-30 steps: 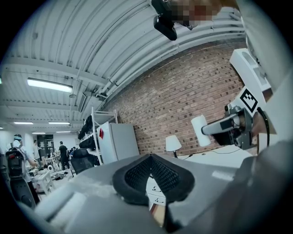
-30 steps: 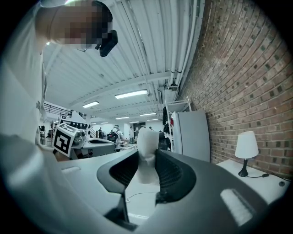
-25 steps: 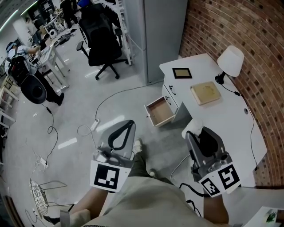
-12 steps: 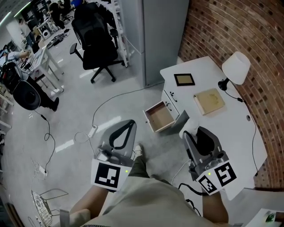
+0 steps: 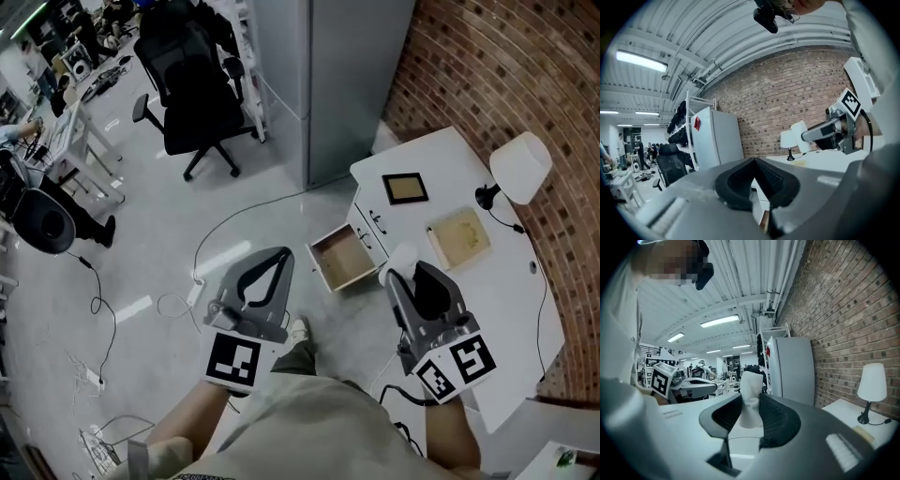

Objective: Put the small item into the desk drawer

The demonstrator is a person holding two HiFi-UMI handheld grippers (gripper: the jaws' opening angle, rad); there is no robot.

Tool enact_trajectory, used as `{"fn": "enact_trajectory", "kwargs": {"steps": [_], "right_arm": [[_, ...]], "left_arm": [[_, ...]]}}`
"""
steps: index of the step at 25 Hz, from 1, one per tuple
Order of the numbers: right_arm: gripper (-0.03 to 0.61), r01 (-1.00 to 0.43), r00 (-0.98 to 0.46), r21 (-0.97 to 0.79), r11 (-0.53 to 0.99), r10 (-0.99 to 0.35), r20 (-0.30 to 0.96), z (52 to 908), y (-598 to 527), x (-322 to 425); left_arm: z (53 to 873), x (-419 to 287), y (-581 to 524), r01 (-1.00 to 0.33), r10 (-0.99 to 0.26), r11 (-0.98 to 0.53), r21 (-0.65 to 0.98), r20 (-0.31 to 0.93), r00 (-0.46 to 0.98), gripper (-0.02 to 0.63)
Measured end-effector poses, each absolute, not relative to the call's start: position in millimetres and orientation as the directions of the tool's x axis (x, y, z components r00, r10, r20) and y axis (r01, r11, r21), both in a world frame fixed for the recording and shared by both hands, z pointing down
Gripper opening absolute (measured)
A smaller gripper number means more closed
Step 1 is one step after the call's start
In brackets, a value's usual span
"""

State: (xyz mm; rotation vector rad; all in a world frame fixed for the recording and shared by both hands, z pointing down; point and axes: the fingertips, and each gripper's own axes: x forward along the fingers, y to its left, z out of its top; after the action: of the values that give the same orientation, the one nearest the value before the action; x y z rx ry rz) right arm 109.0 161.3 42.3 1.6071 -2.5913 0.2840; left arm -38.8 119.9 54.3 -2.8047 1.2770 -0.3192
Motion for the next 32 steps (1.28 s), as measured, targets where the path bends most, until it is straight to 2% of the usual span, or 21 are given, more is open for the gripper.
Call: {"fn": "enact_trajectory", "kwargs": {"steps": [8, 17, 24, 32], "right_arm": [[0.123, -0.925, -0.379, -0.101, 0.366, -0.899, 0.22, 60.4, 87.2, 99.4], [0.123, -0.94, -0.342, -0.127, 0.318, -0.863, 0.372, 122.9, 32.9, 114.4], [0.123, -0.922, -0.385, -0.226, 0.314, -0.795, 0.468, 205.7, -18.4, 123.0], [0.124, -0.9, -0.433, -0.25, 0.356, -0.668, 0.605, 322.3, -65.0, 115.2]], "left_arm": [[75.4, -50.9, 45.8, -0.705, -0.705, -0.704, -0.085, 0.201, 0.68, 0.003], [119.4, -55.9, -7.1, -0.728, -0.71, -0.684, -0.041, 0.267, 0.652, 0.003], [170.5, -43.8, -42.4, -0.744, -0.703, -0.668, -0.021, 0.345, 0.622, 0.003], [263.8, -33.9, -77.6, -0.786, -0.709, -0.617, 0.039, 0.405, 0.577, 0.003]]}}
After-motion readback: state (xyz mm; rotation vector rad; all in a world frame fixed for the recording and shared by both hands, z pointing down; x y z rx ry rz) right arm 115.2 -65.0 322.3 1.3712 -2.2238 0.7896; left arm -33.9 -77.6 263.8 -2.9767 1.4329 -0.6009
